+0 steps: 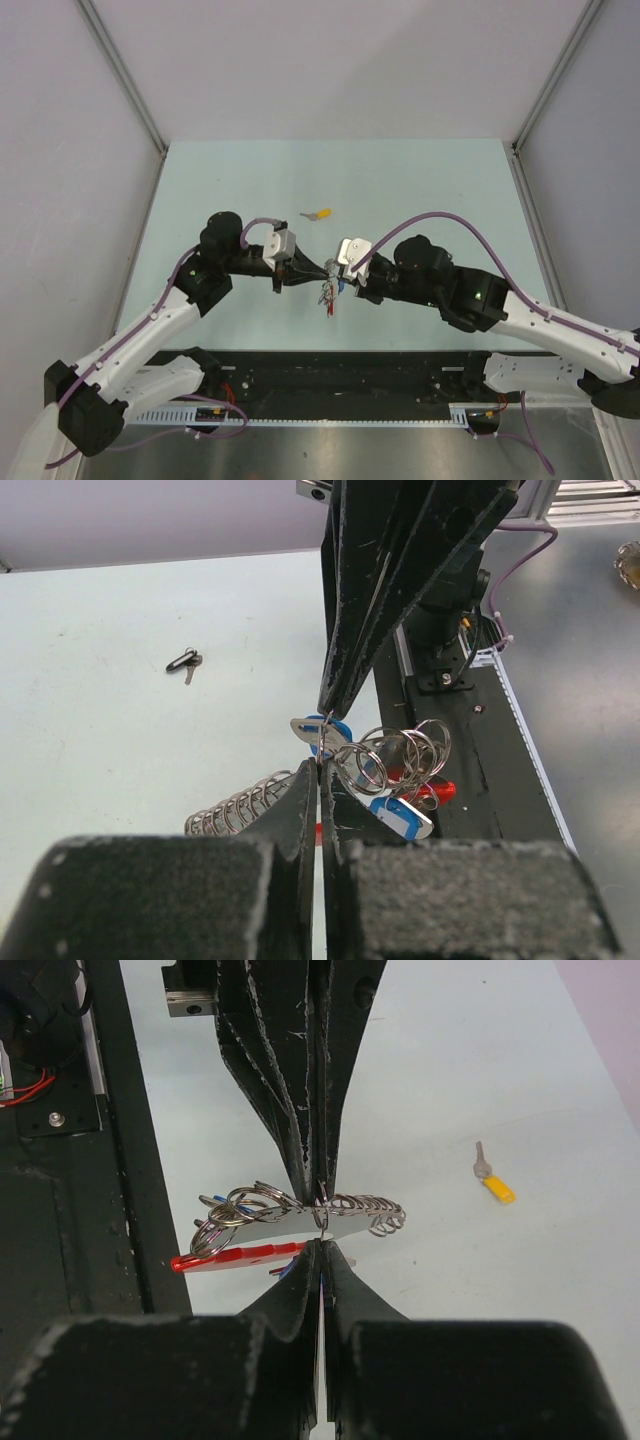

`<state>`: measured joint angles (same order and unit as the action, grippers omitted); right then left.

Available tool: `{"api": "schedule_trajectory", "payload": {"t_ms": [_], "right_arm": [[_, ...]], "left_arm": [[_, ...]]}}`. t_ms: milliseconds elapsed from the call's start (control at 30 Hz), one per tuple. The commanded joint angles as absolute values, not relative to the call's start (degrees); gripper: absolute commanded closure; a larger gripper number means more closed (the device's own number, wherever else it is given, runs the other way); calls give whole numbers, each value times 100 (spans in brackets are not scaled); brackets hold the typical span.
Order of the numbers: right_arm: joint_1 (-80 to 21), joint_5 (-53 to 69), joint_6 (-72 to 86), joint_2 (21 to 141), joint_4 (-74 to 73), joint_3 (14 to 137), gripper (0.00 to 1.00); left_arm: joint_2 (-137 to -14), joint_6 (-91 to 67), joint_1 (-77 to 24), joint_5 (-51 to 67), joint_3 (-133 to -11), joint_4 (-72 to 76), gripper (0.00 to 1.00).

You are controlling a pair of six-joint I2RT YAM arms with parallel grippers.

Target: Put the keys on the keyring

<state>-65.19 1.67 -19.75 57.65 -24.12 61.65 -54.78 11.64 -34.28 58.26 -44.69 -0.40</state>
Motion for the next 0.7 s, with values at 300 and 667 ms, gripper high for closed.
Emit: {"api": "schedule_trajectory", "payload": {"t_ms": [300, 667], "right_arm": [[-6478, 633, -2048, 5897, -1696, 6434, 100], [-5986, 739, -1688, 5669, -1775, 6118, 100]], "left_arm": [[-5476, 1073, -3542, 6099, -4571, 255, 100], [-5291, 809, -3507, 5644, -4377, 606, 100]]}}
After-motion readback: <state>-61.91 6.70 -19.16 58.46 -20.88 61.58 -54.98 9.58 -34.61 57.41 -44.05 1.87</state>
